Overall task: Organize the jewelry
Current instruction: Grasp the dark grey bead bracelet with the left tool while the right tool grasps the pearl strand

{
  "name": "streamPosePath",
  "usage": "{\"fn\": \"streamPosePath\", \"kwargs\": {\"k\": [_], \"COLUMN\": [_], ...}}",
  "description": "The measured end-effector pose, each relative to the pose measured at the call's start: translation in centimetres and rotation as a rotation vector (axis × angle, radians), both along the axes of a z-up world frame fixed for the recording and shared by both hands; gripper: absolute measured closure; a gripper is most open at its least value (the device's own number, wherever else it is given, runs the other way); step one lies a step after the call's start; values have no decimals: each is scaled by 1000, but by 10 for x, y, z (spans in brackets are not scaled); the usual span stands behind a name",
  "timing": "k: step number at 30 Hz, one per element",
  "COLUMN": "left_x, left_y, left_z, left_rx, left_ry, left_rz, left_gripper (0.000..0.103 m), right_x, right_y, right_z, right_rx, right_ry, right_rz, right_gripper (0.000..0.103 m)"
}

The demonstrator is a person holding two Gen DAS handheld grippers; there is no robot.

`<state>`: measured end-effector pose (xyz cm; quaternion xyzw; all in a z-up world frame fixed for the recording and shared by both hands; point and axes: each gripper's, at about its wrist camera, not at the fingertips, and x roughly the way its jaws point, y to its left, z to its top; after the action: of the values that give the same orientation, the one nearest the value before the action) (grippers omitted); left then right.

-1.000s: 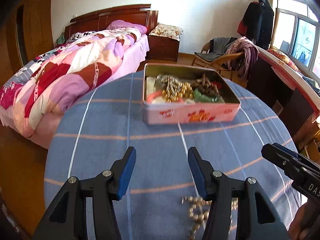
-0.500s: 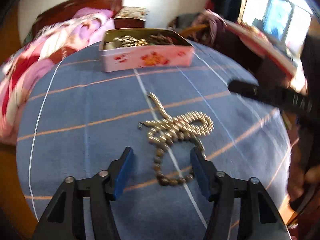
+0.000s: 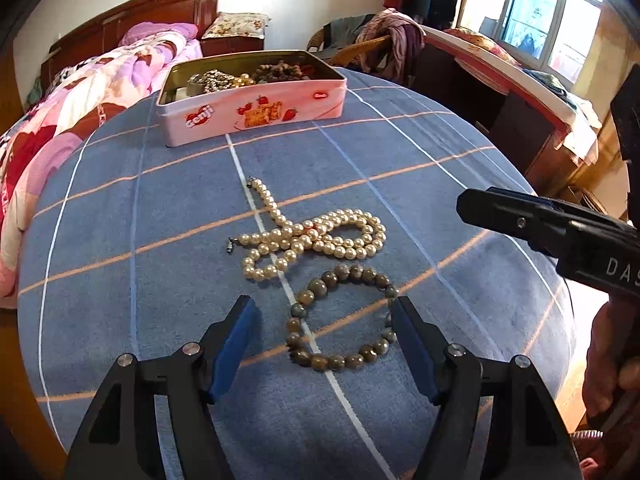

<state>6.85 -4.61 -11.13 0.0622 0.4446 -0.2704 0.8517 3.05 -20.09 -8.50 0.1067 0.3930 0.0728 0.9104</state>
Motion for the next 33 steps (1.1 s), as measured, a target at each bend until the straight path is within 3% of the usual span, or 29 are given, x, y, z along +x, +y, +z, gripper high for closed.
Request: {"fn": "streamPosePath", "kwargs": {"k": [6, 12, 13, 15, 17, 18, 21, 25, 33], "left_x": [-3, -10, -11, -11, -8, -5, 2, 1, 13], "left_y": [-1, -19, -21, -19, -12, -8, 8, 23, 68], "left_z": [1, -3, -3, -2, 0, 0, 0, 1, 20], "left_rx": [-68, 57, 80, 81, 81, 73, 28, 32, -58], "left_ry": [25, -49, -62, -79, -83, -77, -38, -55, -91], "left_rz": [-41, -74, -80, -98, -86, -74, -58, -19, 115], "left_gripper": [27, 25, 29, 49, 77, 84, 87, 87, 88], "right_x": [0, 1, 1, 1, 1, 1, 2, 6, 31], "right_y": [-2, 0, 1, 1, 1, 2, 3, 10, 43], "right_z": [2, 1, 1, 1, 1, 0, -2, -5, -6], "right_rx": [11, 14, 13, 14, 12, 11, 8, -5, -49], "right_ry": [-3, 4, 4, 3, 2, 1, 8, 17, 14], "right_rz": [-9, -8, -8, -8, -9, -9, -6, 28, 224], "right_gripper": [50, 50, 50, 50, 50, 50, 50, 50, 50]}}
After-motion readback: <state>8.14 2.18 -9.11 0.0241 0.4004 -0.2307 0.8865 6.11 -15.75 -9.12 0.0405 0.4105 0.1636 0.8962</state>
